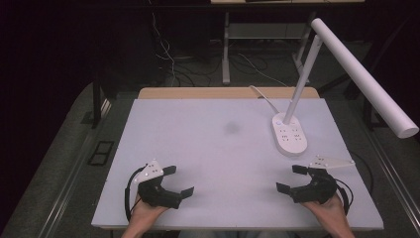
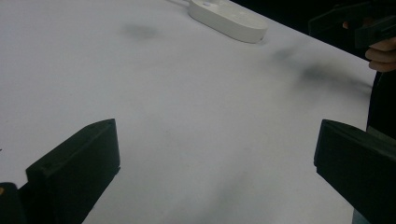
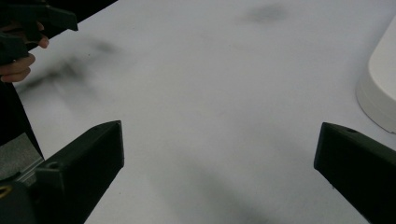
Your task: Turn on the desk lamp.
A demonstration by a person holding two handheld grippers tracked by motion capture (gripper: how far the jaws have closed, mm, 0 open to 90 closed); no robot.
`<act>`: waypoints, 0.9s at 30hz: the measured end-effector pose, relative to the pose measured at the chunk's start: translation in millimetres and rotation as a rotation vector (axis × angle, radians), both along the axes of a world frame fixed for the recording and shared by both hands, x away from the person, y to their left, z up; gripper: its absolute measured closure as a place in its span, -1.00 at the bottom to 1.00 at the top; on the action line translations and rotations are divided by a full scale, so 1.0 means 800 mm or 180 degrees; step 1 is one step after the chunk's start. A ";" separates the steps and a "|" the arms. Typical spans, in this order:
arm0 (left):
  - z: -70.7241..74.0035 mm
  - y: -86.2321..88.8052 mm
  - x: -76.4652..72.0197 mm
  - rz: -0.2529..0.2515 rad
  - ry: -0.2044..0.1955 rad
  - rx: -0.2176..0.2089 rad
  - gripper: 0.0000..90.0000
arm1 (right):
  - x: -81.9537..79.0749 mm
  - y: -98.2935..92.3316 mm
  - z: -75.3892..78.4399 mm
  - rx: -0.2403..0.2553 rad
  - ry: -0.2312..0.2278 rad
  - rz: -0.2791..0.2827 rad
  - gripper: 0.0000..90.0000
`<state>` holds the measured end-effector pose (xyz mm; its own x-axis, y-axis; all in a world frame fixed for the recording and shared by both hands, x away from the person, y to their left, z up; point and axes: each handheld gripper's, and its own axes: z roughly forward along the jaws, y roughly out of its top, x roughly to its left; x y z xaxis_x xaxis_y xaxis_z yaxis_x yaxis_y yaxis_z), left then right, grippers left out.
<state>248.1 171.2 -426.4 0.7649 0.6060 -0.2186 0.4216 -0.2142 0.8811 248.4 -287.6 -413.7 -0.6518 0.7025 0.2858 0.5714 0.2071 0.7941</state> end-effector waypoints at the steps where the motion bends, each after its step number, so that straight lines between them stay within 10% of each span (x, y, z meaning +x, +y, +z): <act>1: 0.000 0.000 0.000 0.0000 0.0000 0.0000 -1.00 | 0.000 0.000 0.000 0.0000 0.0000 0.0000 -0.97; 27: 0.000 -0.001 -0.001 -0.0002 0.0021 0.0005 -1.00 | 0.001 -0.012 0.000 0.0006 0.0120 -0.0042 -0.97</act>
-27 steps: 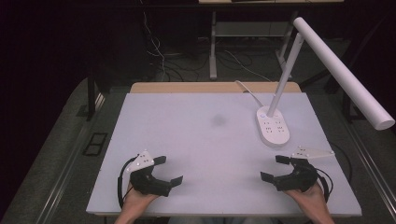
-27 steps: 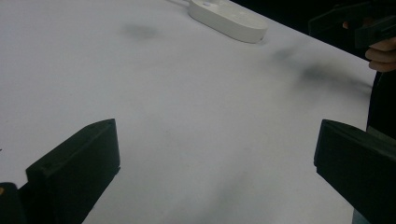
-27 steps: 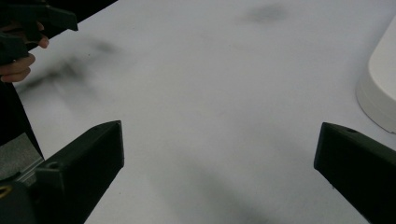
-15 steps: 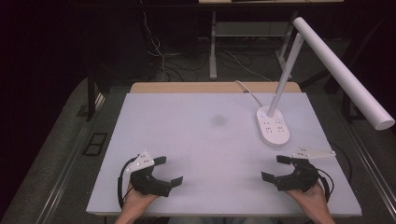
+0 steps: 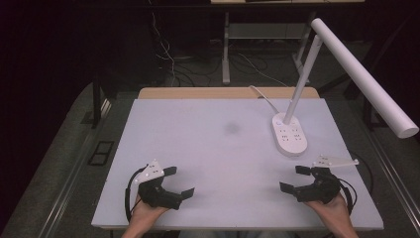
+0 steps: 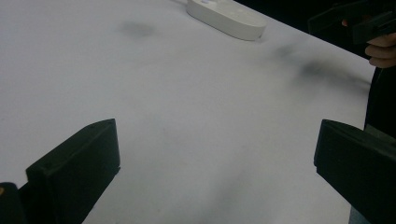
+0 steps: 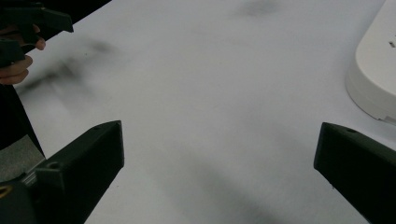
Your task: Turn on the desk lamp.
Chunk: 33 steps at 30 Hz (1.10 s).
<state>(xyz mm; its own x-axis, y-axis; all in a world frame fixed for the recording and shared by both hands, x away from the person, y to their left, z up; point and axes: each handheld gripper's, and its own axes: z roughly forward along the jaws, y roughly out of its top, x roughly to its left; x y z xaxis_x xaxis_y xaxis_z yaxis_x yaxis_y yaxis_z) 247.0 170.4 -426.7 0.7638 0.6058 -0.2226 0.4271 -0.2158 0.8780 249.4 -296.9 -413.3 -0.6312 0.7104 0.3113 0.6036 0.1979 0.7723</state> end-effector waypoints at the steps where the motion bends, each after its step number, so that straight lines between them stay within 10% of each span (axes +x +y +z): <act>1: 0.000 0.000 0.000 0.0006 0.0001 -0.0002 -1.00 | 0.000 0.000 0.000 -0.0003 0.0014 0.0007 -0.97; 33: 0.001 0.005 -0.001 0.0079 0.0000 -0.0014 -1.00 | 0.033 -0.011 0.037 -0.0100 0.0077 0.0087 -0.97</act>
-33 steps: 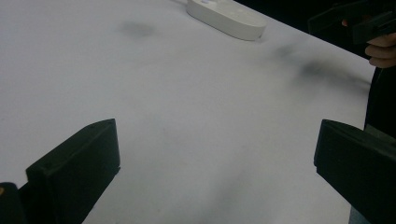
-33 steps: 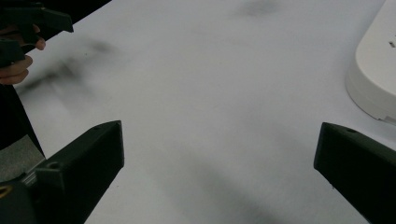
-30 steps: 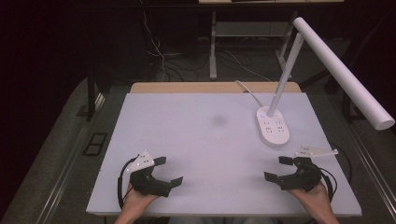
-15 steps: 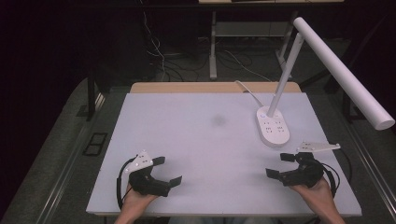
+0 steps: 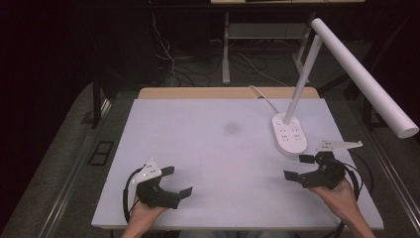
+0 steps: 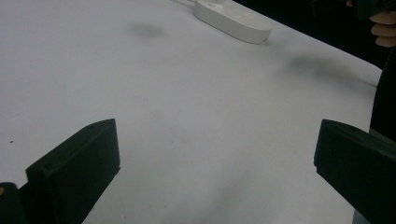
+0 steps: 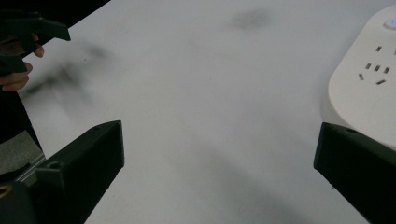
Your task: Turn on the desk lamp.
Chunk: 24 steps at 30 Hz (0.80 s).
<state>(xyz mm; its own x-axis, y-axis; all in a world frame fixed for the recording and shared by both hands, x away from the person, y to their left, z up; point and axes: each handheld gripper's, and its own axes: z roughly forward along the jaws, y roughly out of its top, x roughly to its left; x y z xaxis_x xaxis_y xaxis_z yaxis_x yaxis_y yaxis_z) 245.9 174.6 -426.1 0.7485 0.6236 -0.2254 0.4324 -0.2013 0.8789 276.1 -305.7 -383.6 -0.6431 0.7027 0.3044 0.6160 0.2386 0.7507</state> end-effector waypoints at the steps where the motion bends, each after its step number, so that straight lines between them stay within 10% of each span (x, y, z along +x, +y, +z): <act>1: 0.000 0.000 0.000 0.0004 0.0000 -0.0006 -1.00 | 0.002 -0.001 0.001 -0.0012 -0.0010 0.0004 -0.97; 24: 0.000 0.001 0.000 0.0017 -0.0004 -0.0003 -1.00 | 0.047 -0.020 0.025 -0.0140 0.0006 -0.0056 -0.97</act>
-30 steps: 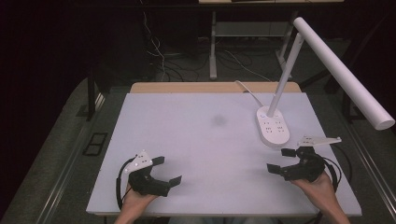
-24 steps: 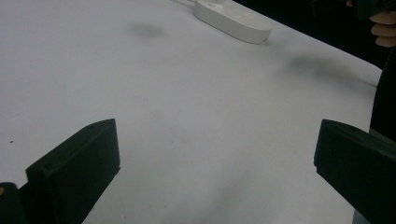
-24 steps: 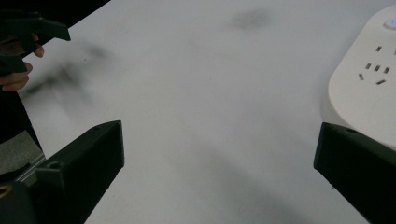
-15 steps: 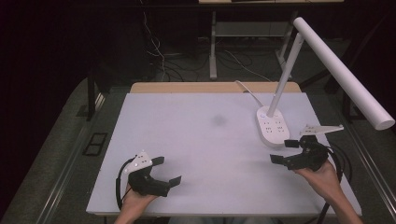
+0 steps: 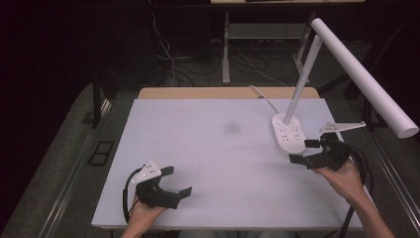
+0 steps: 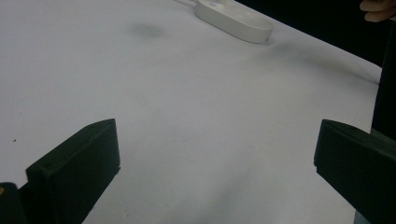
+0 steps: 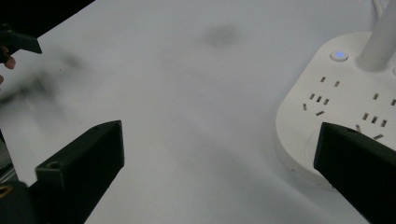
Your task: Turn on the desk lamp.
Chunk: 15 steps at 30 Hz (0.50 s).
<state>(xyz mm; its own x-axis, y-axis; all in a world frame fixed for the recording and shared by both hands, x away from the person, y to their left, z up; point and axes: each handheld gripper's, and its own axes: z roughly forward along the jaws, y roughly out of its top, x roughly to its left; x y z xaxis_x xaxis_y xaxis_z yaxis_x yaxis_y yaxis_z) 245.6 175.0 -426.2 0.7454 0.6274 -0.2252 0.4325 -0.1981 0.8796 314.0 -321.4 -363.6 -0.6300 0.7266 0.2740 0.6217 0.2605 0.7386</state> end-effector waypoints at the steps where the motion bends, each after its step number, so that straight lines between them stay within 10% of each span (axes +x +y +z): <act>1: 0.000 0.000 0.000 0.0000 0.0000 0.0000 -1.00 | 0.003 -0.003 0.002 0.0012 0.0002 -0.0020 -0.96; 15: 0.000 0.000 -0.001 0.0004 -0.0001 0.0008 -1.00 | 0.031 -0.017 -0.004 0.0040 0.0062 -0.0141 -0.96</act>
<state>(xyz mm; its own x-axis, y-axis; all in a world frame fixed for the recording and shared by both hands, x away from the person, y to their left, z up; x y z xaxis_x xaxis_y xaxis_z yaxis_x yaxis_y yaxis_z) 245.2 175.2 -425.9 0.7446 0.6291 -0.2233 0.4325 -0.1999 0.8792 338.7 -334.7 -366.5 -0.5917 0.7501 0.2953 0.6469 0.2232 0.7292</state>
